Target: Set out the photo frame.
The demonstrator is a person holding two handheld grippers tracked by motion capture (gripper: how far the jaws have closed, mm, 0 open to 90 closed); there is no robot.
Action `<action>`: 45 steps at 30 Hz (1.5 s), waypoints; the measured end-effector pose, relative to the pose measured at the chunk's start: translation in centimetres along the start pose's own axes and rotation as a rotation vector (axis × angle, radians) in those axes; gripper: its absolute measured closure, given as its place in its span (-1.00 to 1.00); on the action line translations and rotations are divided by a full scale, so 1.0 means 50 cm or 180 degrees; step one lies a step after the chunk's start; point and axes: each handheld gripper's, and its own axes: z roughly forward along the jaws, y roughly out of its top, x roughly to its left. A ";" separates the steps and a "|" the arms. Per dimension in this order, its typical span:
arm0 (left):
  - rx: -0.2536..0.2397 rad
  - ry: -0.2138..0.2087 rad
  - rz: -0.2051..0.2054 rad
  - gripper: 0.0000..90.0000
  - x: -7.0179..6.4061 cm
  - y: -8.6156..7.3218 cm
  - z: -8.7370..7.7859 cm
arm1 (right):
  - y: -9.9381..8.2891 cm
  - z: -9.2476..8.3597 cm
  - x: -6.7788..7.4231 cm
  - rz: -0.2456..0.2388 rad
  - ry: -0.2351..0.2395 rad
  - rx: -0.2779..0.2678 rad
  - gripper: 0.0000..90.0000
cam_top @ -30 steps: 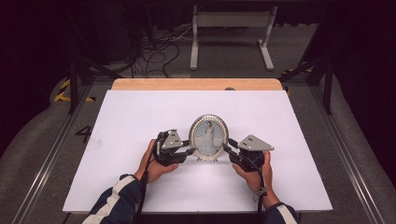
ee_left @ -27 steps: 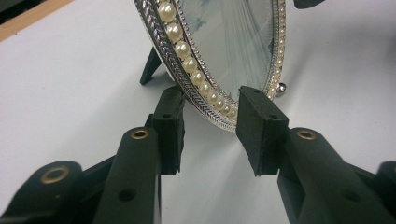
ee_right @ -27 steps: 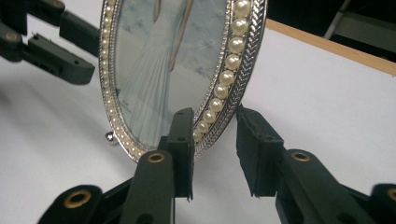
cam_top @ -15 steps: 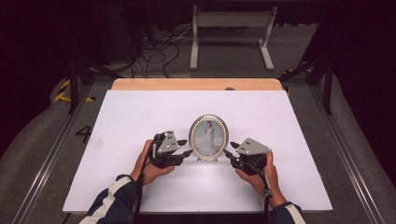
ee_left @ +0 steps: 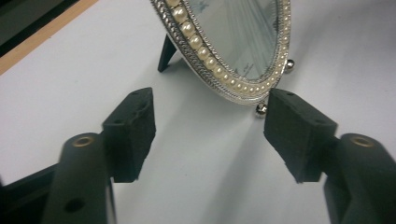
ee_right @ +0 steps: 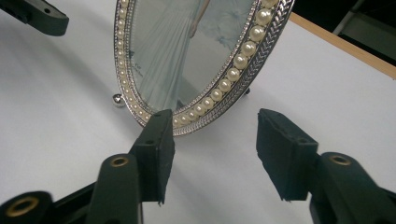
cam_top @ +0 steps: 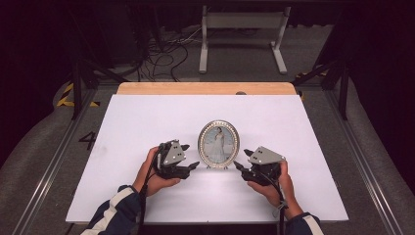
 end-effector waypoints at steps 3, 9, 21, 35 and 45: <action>-0.0009 0.0009 0.0005 -0.36 0.001 -0.002 -0.003 | -0.001 0.001 -0.001 0.0002 -0.0007 0.0013 -0.14; 0.0024 0.0061 -0.0002 -0.61 0.000 -0.016 -0.015 | -0.010 0.002 -0.004 -0.0003 -0.0051 0.0096 -0.41; -0.0036 0.0061 -0.0118 -0.78 0.000 -0.045 -0.052 | -0.037 -0.019 -0.017 0.0022 -0.0006 0.0070 -0.62; -0.0059 0.0078 -0.0168 -0.86 -0.004 -0.090 -0.096 | -0.067 -0.049 -0.035 0.0161 0.0036 -0.0044 -0.70; -0.0053 0.0198 -0.0319 -0.84 0.001 -0.136 -0.137 | -0.089 -0.065 -0.045 0.0164 -0.0133 0.0024 -0.67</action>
